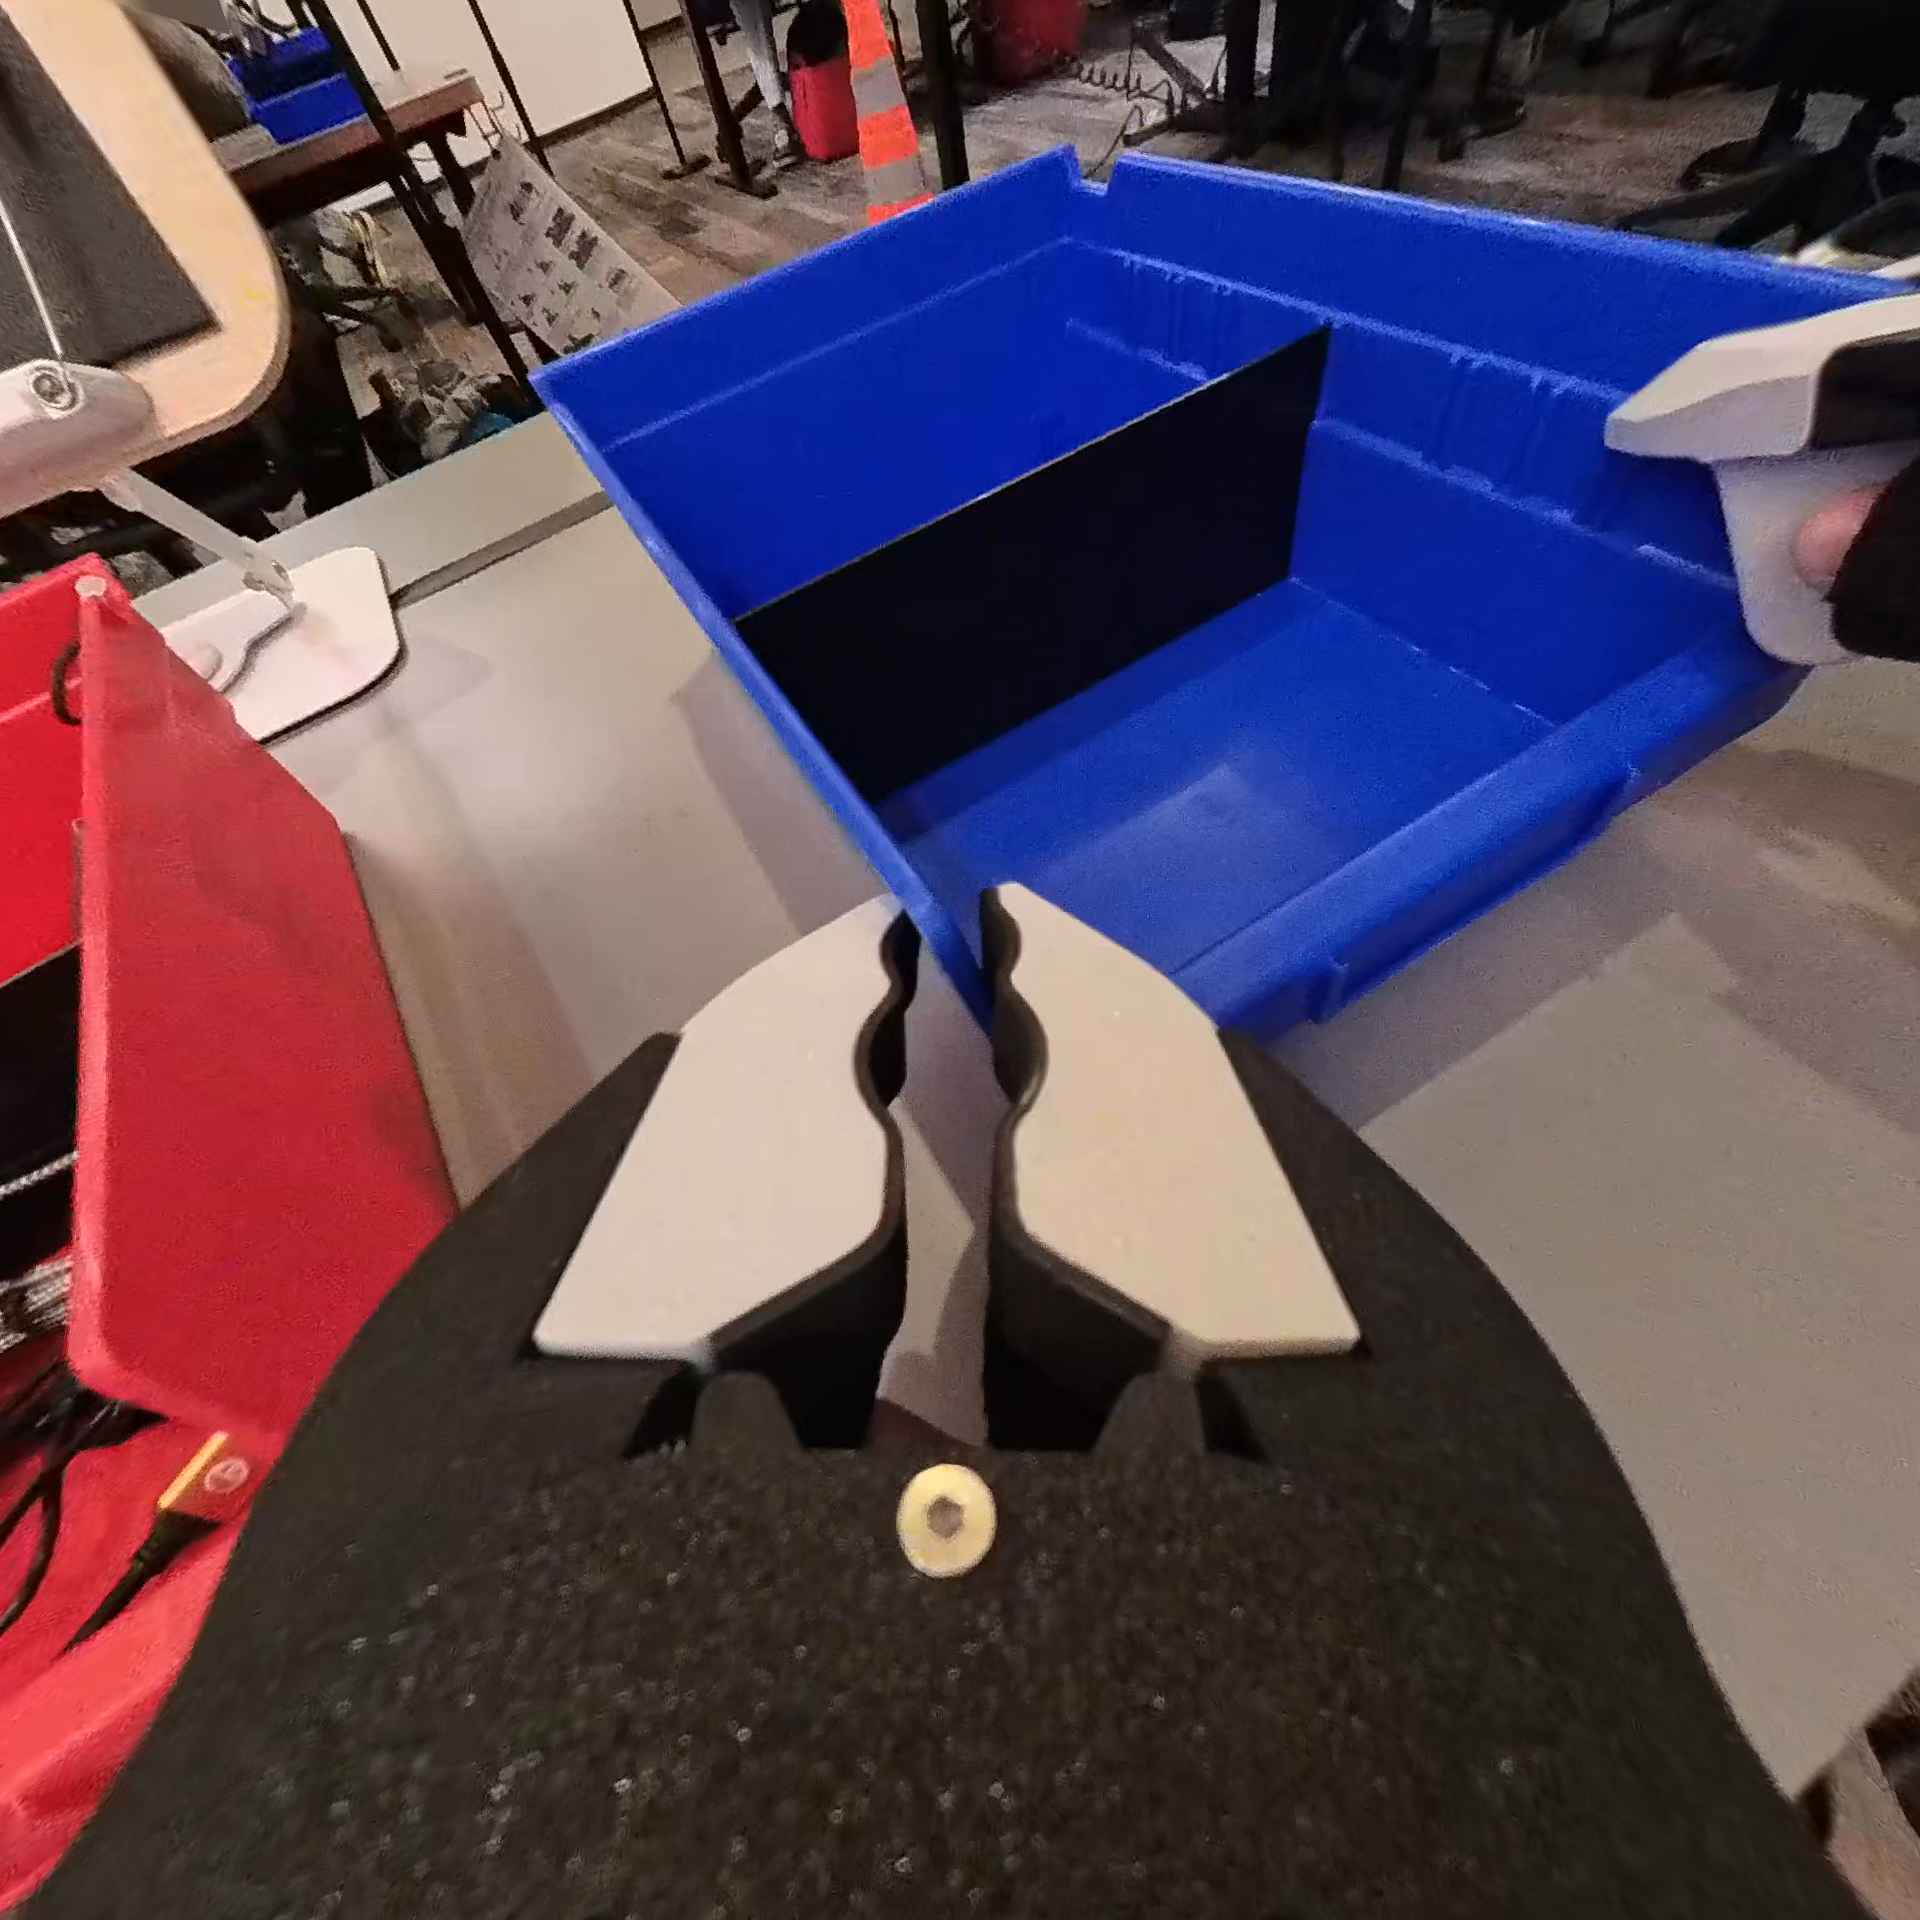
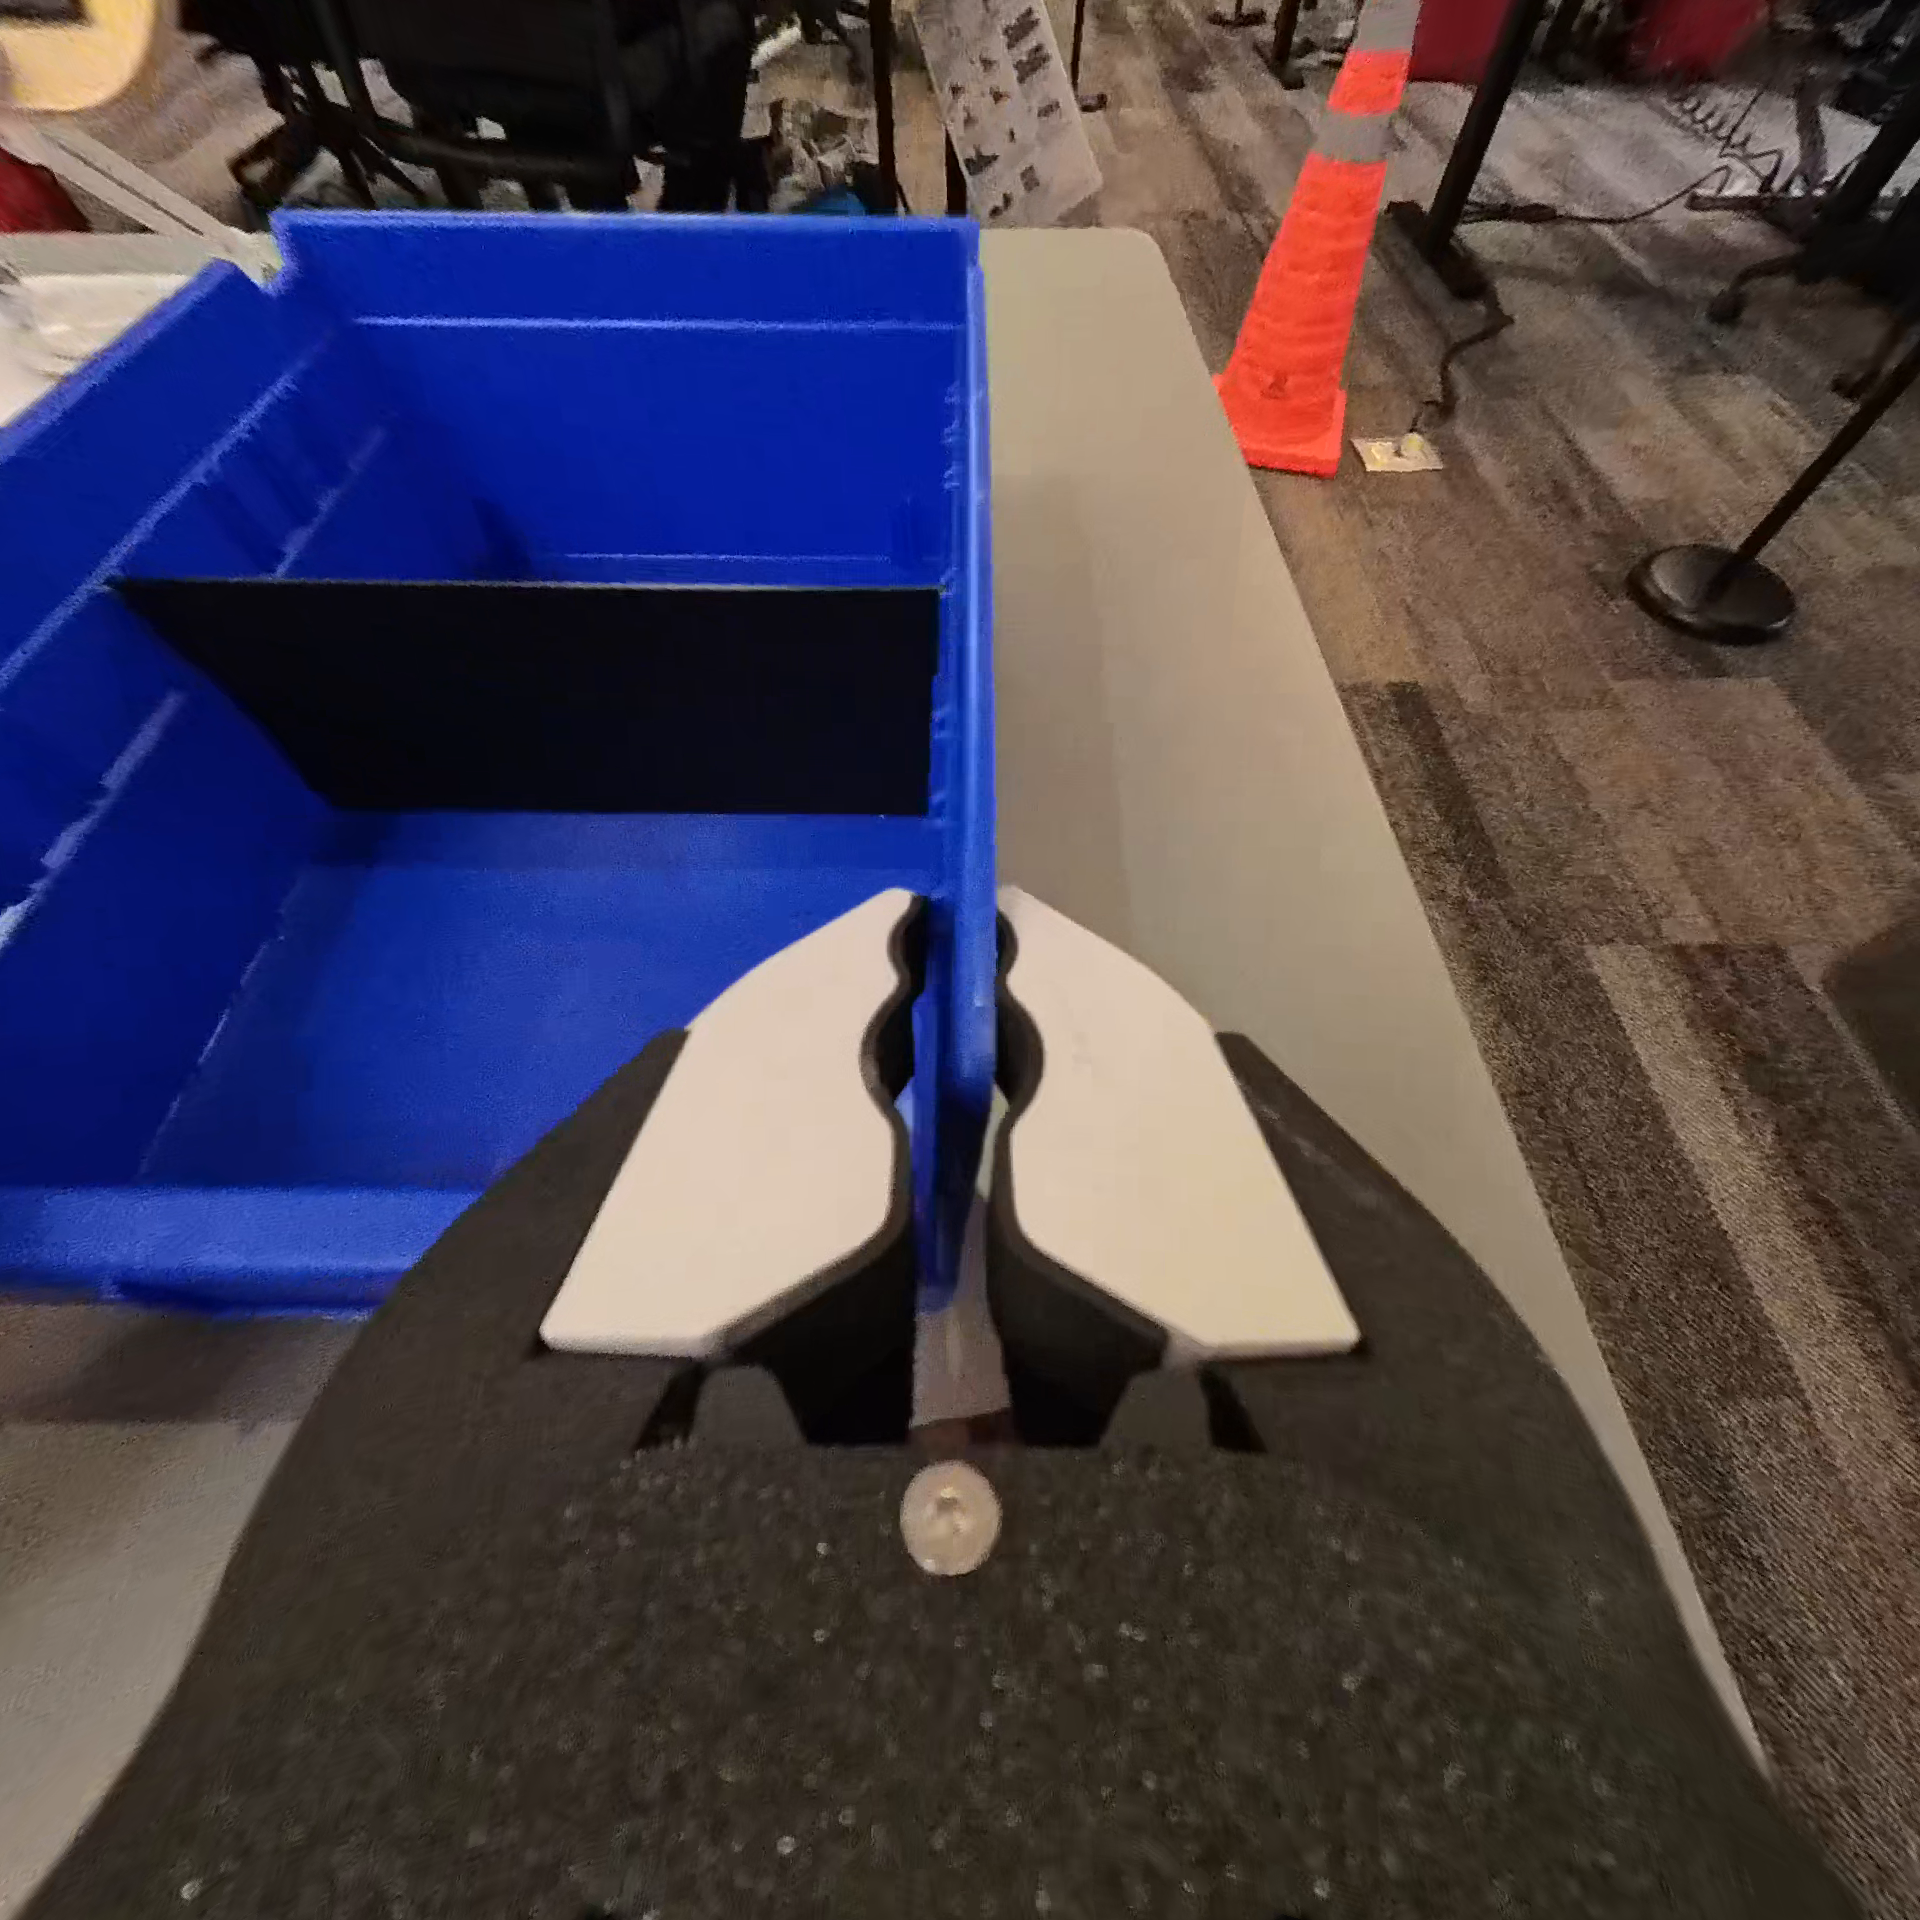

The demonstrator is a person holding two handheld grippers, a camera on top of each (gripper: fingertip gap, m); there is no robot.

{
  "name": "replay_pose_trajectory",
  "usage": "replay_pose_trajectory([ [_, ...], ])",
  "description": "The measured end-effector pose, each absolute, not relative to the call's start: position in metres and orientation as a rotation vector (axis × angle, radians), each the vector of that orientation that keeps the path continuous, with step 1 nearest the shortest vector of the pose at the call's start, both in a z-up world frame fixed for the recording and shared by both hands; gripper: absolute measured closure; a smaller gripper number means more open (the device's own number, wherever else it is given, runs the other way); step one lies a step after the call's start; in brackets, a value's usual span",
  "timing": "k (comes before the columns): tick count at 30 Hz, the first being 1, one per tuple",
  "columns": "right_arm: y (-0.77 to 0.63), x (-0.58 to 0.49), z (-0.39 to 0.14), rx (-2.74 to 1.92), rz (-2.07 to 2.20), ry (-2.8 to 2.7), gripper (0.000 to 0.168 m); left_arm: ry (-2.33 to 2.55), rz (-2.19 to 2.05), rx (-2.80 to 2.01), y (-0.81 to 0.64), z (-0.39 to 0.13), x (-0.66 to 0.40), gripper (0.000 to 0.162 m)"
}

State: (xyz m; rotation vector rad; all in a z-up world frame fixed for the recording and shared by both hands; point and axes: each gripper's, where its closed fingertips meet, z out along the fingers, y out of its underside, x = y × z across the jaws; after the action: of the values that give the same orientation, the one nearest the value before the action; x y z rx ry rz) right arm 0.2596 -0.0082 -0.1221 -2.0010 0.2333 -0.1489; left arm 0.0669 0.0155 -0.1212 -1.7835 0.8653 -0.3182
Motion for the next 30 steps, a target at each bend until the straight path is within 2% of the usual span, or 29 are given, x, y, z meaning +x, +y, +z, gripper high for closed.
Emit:
replay_pose_trajectory([
  [4, -0.004, 0.261, -0.122, -2.012, -0.175, 0.228, 0.157, 0.905, -0.443, -1.845, 0.007, -0.117, 0.063, 0.146],
  [6, -0.004, 0.263, -0.122, -1.992, -0.141, 0.233, 0.153, 0.896, -0.618, -1.846, -0.007, -0.098, 0.048, 0.142],
  [8, -0.008, 0.267, -0.125, -2.005, -0.089, 0.281, 0.143, 0.869, -0.778, -1.784, -0.018, -0.069, 0.016, 0.143],
  [11, -0.018, 0.276, -0.123, -2.039, -0.083, 0.349, 0.123, 0.800, -0.721, -1.768, -0.004, -0.048, -0.064, 0.142],
  [13, -0.022, 0.278, -0.113, -2.026, -0.132, 0.348, 0.125, 0.694, -0.639, -1.767, 0.012, -0.040, -0.128, 0.140],
  [16, -0.030, 0.272, -0.091, -1.984, -0.223, 0.331, 0.126, 0.448, -0.734, -1.759, 0.021, -0.030, -0.211, 0.140],
  [18, -0.029, 0.256, -0.075, -1.954, -0.214, 0.317, 0.126, 0.302, -0.697, -1.751, 0.034, -0.038, -0.255, 0.140],
  [22, 0.000, 0.162, -0.052, -1.926, -0.001, 0.142, 0.124, 0.361, -0.438, -1.780, 0.054, -0.065, -0.276, 0.138],
  [24, 0.016, 0.089, -0.055, -1.931, 0.166, -0.005, 0.119, 0.381, -0.441, -1.819, 0.059, -0.078, -0.268, 0.136],
  [27, 0.030, -0.006, -0.074, -1.950, 0.410, -0.120, 0.117, 0.397, -0.473, -1.863, 0.063, -0.089, -0.257, 0.127],
  [30, 0.045, -0.053, -0.109, -2.008, 0.444, -0.050, 0.115, 0.417, -0.430, -1.897, 0.073, -0.098, -0.251, 0.127],
])
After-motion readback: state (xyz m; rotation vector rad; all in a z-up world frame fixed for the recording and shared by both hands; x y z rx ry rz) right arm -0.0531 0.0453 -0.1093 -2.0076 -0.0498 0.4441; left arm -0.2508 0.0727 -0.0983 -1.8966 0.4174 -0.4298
